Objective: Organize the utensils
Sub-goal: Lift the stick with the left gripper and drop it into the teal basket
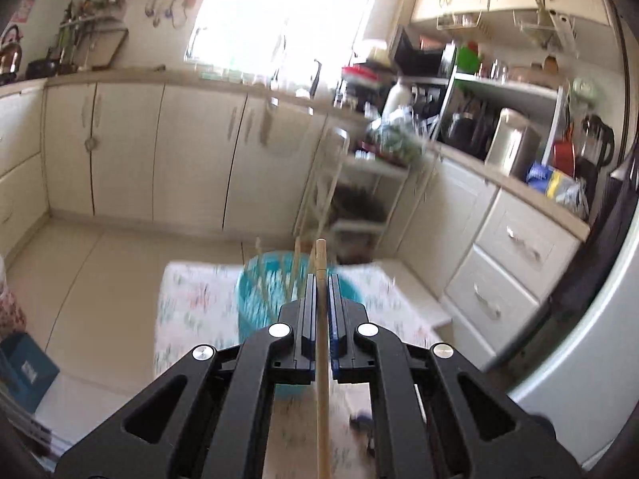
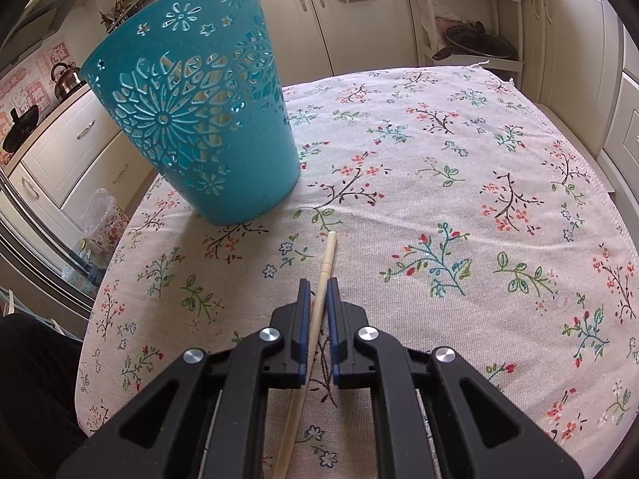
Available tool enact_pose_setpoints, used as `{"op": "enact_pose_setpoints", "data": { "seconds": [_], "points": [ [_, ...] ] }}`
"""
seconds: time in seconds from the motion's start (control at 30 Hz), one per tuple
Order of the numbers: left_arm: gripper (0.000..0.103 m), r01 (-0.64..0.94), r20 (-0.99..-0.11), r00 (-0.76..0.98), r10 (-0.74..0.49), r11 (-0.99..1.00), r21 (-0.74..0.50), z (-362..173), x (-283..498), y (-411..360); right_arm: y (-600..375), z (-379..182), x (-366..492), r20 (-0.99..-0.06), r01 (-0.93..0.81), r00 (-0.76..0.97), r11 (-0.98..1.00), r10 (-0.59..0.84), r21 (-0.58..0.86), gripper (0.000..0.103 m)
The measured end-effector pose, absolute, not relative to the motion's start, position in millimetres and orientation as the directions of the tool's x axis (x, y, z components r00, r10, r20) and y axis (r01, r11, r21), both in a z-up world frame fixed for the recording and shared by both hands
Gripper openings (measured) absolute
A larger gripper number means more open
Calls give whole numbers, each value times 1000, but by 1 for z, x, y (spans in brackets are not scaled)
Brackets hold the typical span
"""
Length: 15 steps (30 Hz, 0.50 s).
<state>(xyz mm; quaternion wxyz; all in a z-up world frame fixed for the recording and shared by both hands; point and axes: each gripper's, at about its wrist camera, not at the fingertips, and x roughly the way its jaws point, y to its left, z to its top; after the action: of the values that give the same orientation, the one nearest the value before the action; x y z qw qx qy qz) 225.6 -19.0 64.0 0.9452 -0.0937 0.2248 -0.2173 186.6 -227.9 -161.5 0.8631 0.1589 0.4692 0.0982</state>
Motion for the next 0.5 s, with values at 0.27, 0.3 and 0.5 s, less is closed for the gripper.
{"op": "enact_pose_setpoints", "data": {
  "seconds": [0.27, 0.3, 0.5],
  "points": [
    [5, 334, -206, 893, -400, 896, -292, 106, 281, -34, -229, -162, 186, -774, -18, 543, 926, 326, 377, 9],
    [5, 325, -190, 902, -387, 900, -291, 109, 287, -36, -230, -162, 187, -773, -18, 543, 925, 327, 379, 9],
    [5, 258, -196, 927, -319, 923, -284, 91, 332, -49, -231, -162, 187, -771, -17, 542, 922, 334, 387, 9]
  ]
}}
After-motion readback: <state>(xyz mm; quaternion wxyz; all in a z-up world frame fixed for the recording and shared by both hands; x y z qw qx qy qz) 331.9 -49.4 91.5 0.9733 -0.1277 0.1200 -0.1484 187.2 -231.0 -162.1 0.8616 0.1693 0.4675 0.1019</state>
